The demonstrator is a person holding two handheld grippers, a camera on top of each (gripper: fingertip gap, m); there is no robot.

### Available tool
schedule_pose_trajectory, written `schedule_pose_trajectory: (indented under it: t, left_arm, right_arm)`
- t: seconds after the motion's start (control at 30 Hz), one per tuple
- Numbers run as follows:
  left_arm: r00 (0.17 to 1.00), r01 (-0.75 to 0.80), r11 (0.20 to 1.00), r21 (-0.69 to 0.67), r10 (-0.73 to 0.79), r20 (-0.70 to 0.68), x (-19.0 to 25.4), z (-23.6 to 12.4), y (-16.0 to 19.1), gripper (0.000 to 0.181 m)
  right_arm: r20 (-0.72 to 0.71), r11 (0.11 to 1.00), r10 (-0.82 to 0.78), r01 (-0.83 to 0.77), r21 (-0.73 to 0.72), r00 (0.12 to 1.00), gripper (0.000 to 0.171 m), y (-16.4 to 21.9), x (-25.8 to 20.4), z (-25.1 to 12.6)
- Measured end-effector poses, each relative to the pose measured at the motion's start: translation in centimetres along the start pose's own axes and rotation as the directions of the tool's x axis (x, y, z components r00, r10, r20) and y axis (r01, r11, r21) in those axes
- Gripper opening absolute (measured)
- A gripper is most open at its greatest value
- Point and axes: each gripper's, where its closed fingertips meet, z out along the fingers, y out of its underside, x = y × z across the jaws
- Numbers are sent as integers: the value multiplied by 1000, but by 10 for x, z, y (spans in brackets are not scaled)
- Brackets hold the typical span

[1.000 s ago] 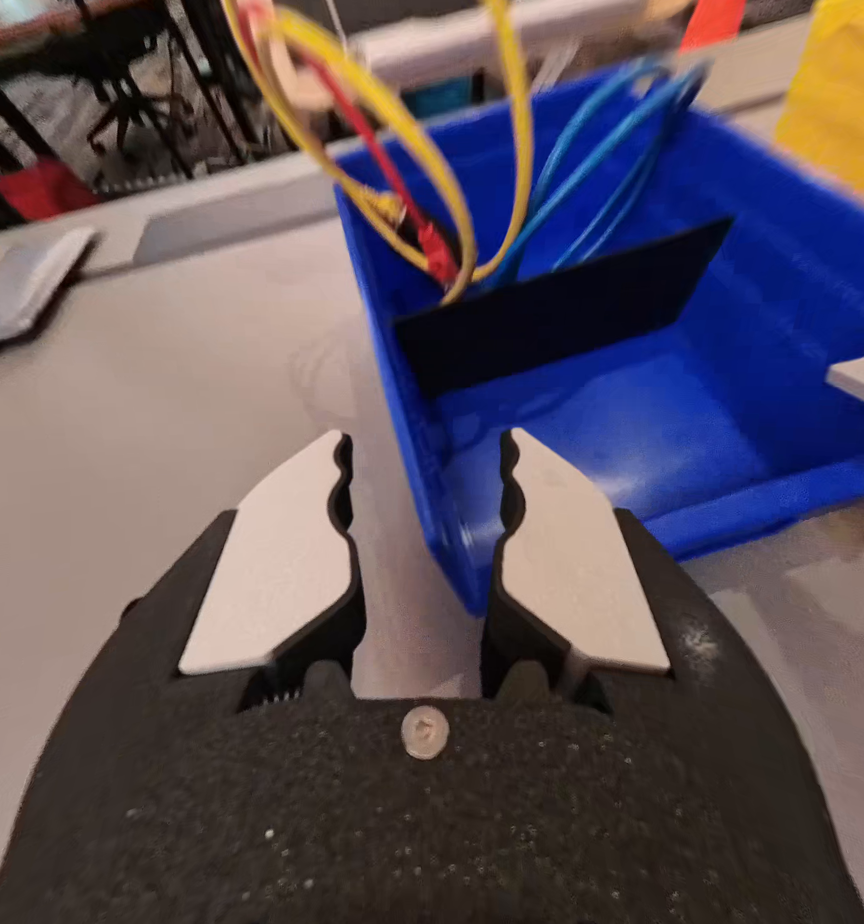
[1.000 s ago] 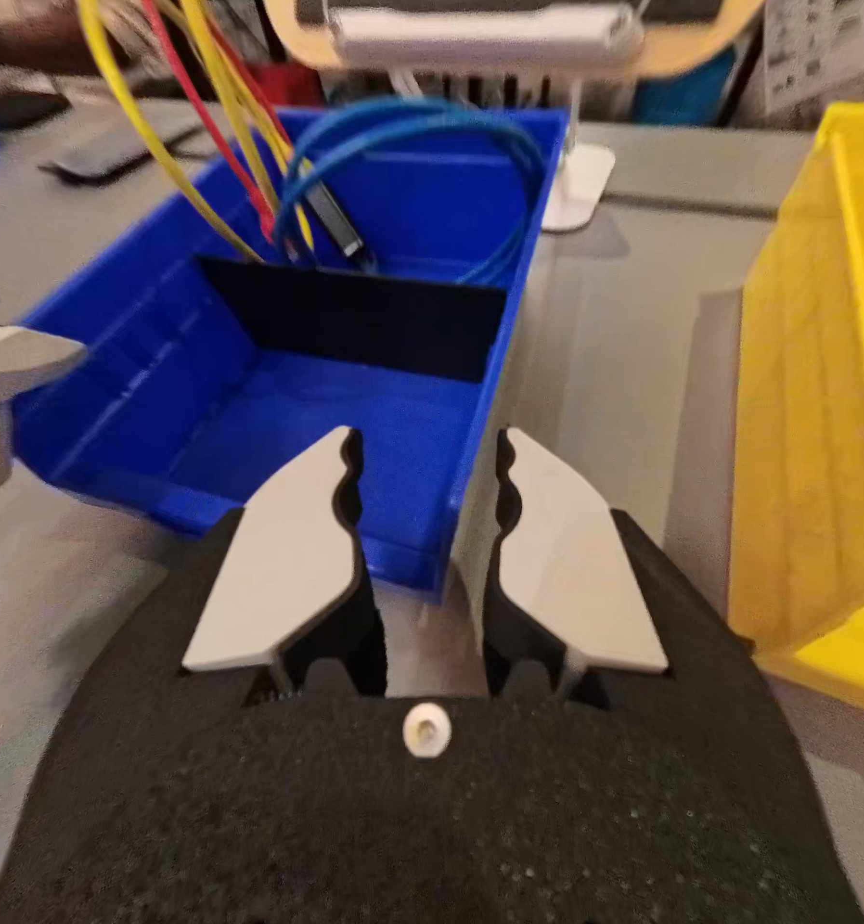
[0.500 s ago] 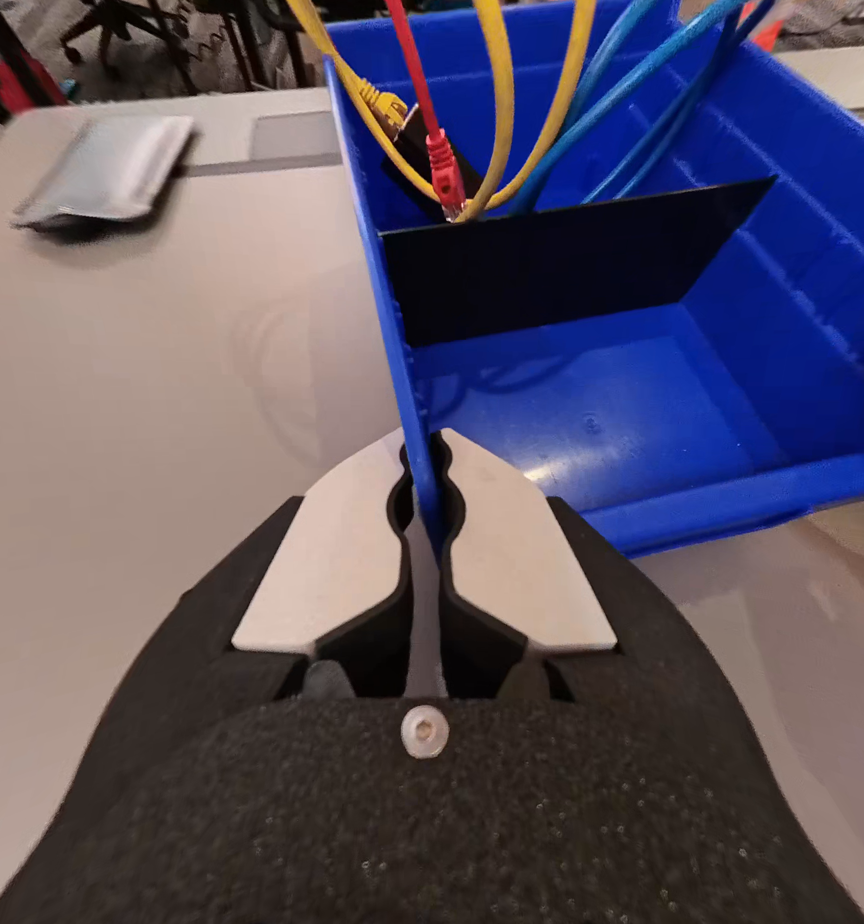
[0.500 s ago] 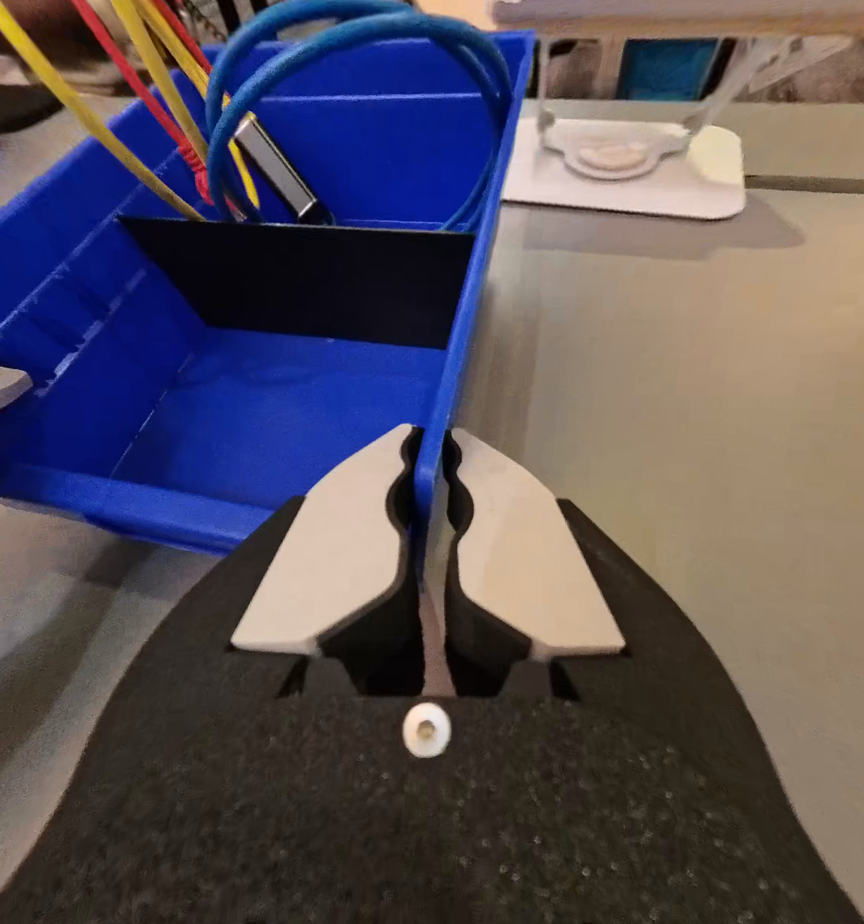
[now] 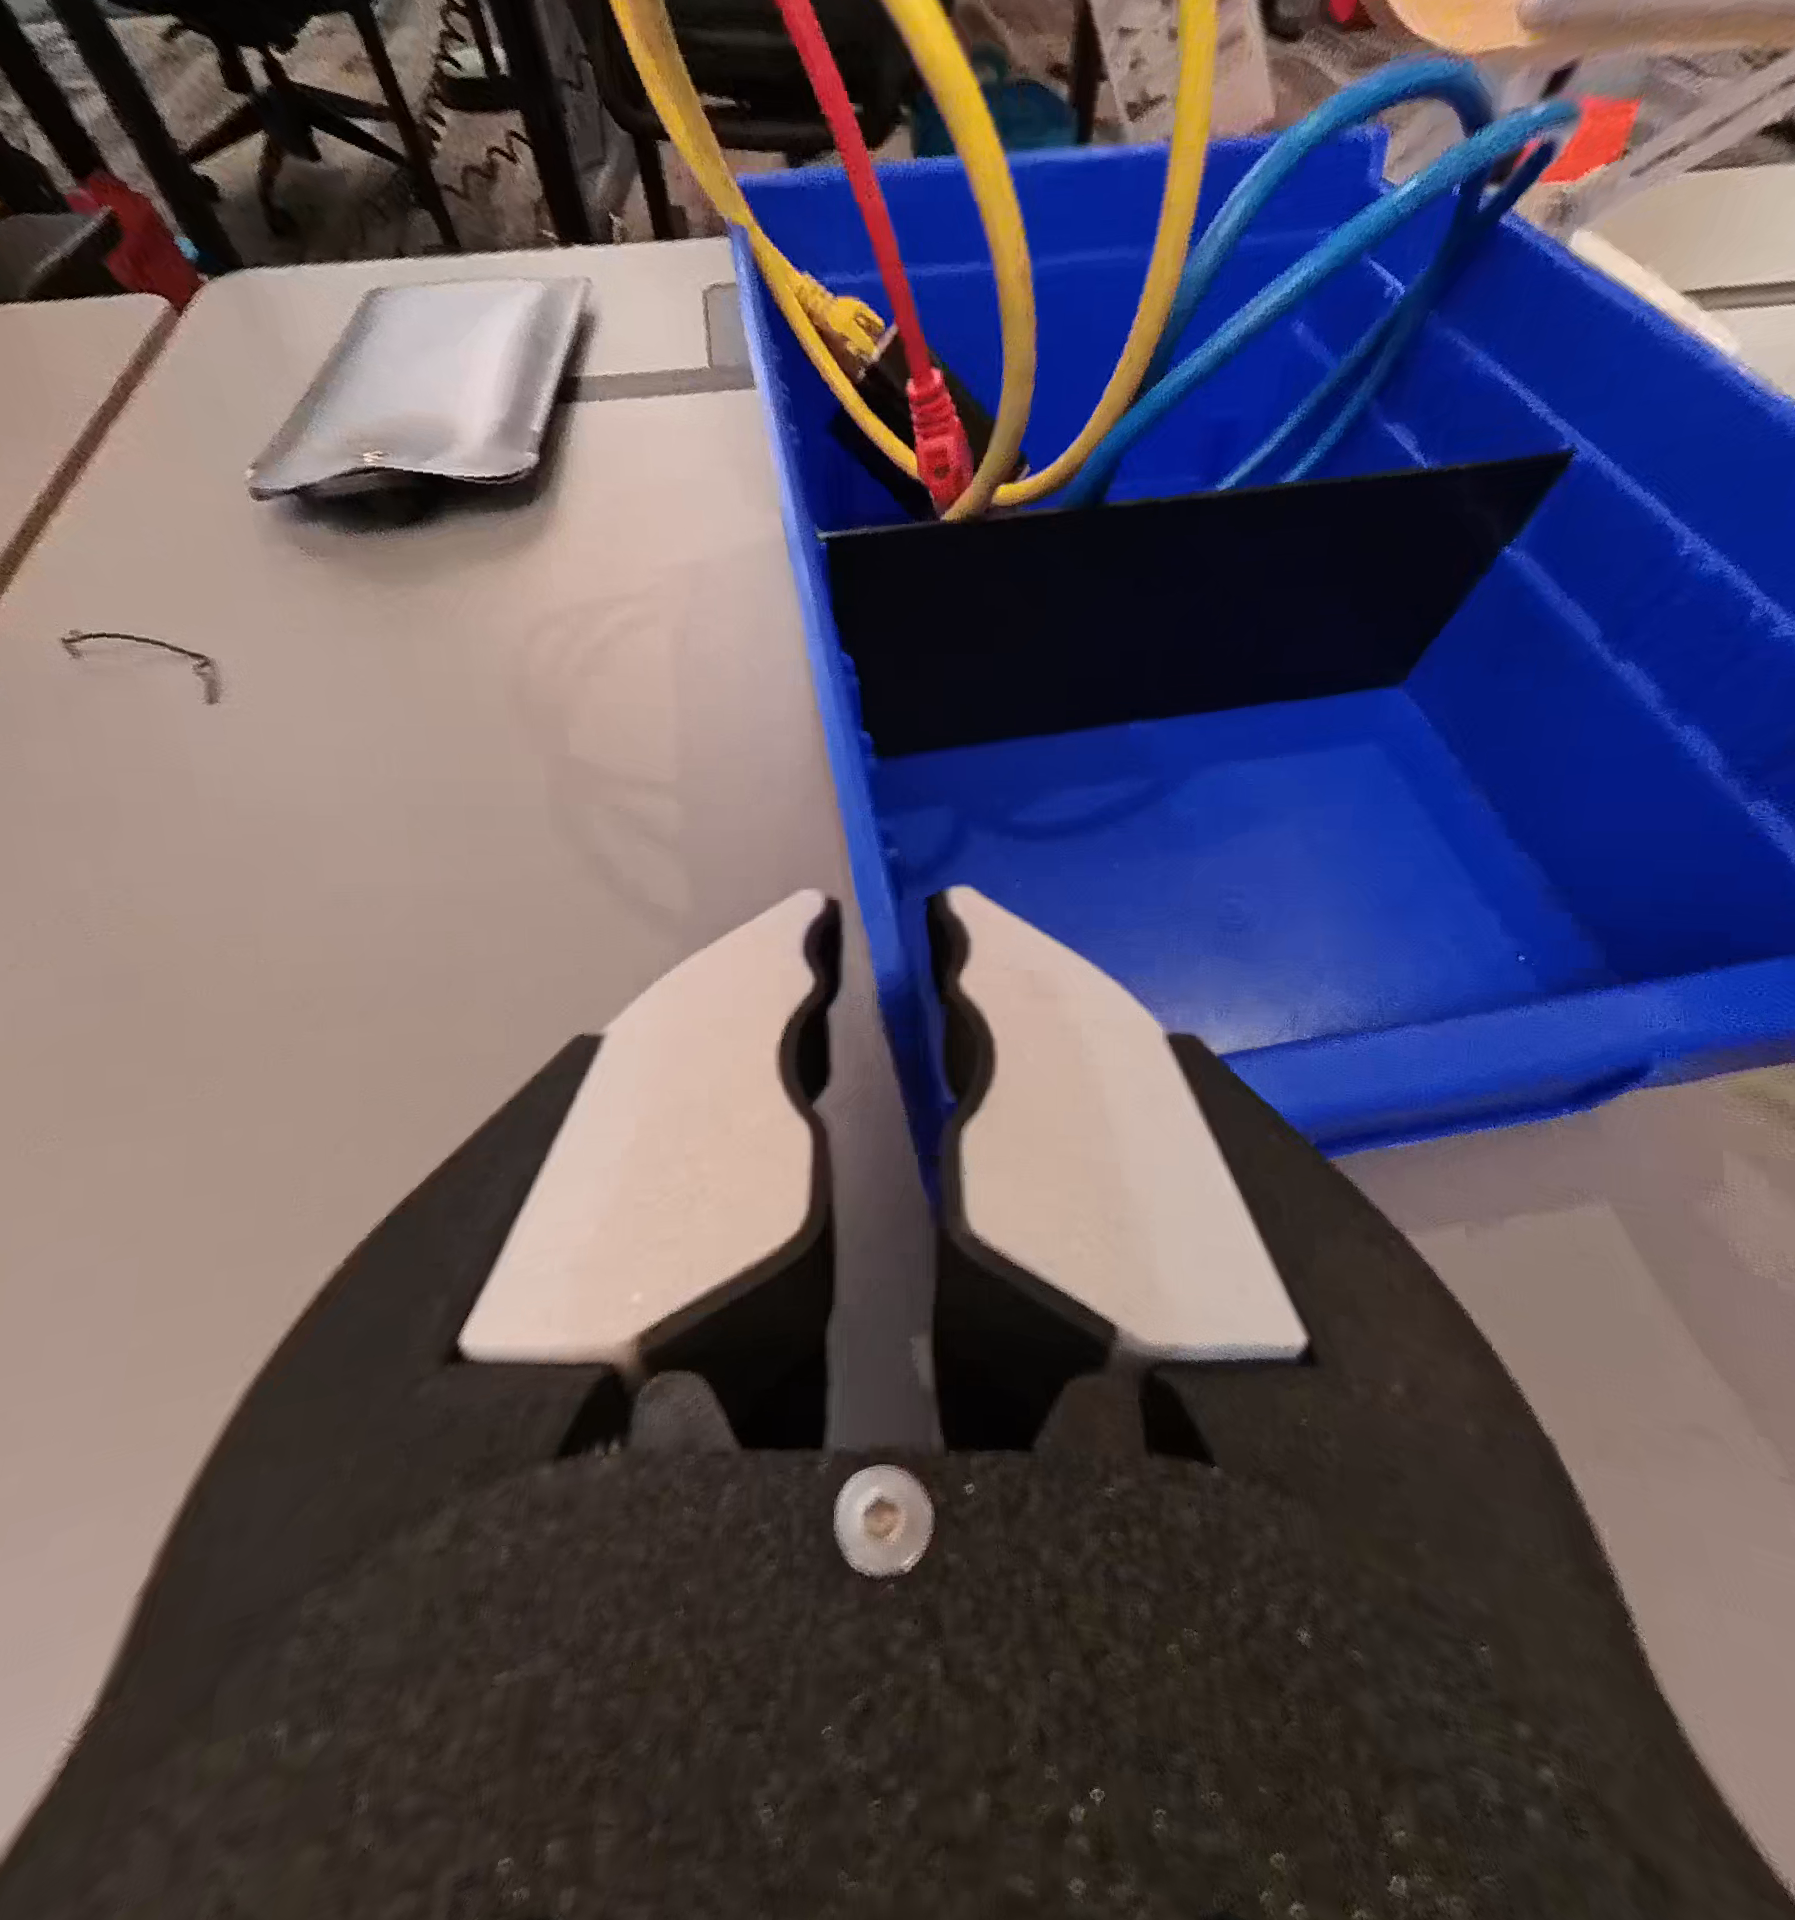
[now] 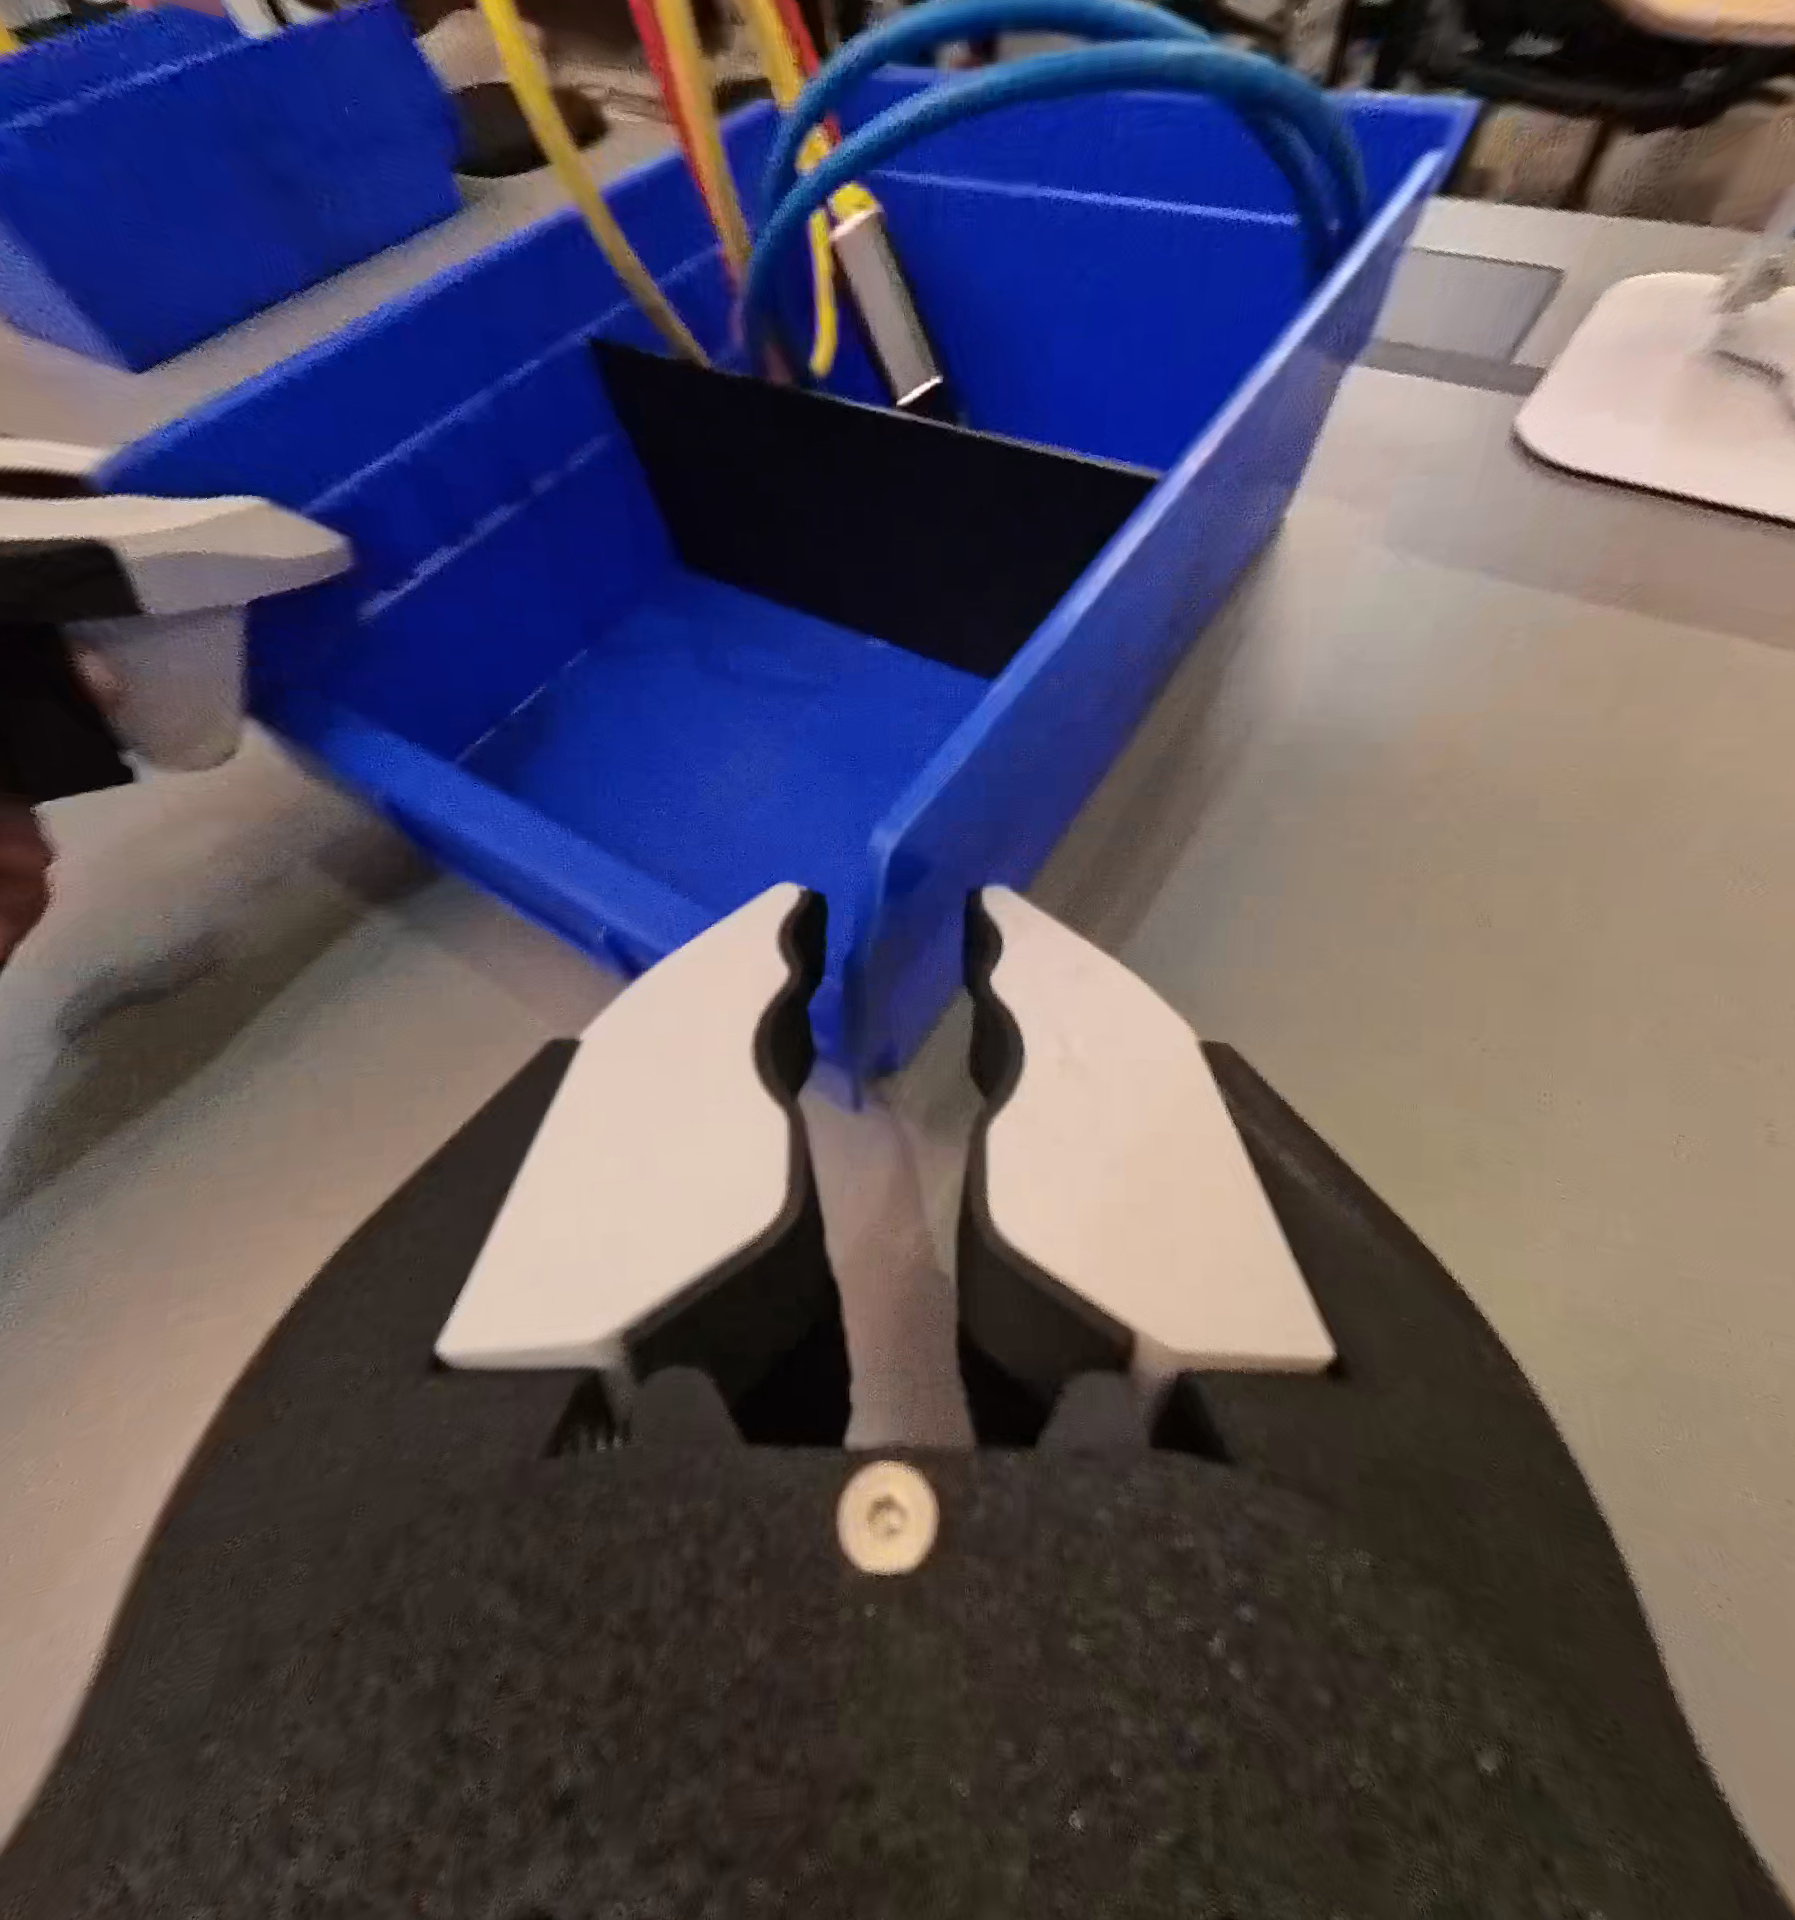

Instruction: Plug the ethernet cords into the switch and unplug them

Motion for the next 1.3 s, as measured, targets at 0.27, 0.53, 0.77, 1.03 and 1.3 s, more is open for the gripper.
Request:
schedule_pose_trajectory:
  t: [0.27,0.53,0.77,1.03,1.3]
  left_arm:
    - [986,-61,977,206,27,163,17,-82,-29,21]
    - [978,78,989,124,-52,-204,143,-72,11,25]
    - [947,39,996,77,-12,-320,160,-56,12,33]
    - [747,-452,865,218,501,-437,161,-58,-131,29]
    - [349,-936,332,-113,847,-400,97,99,-226,49]
  right_arm:
    - [-12,984,-73,74,165,997,35,2,124,-141]
    - [-461,960,191,-66,272,867,44,63,330,-289]
    - [-437,965,214,-120,234,874,40,75,336,-281]
    - [-429,994,88,-52,96,899,38,86,321,-256]
    - [-381,990,130,-98,103,915,38,90,317,-256]
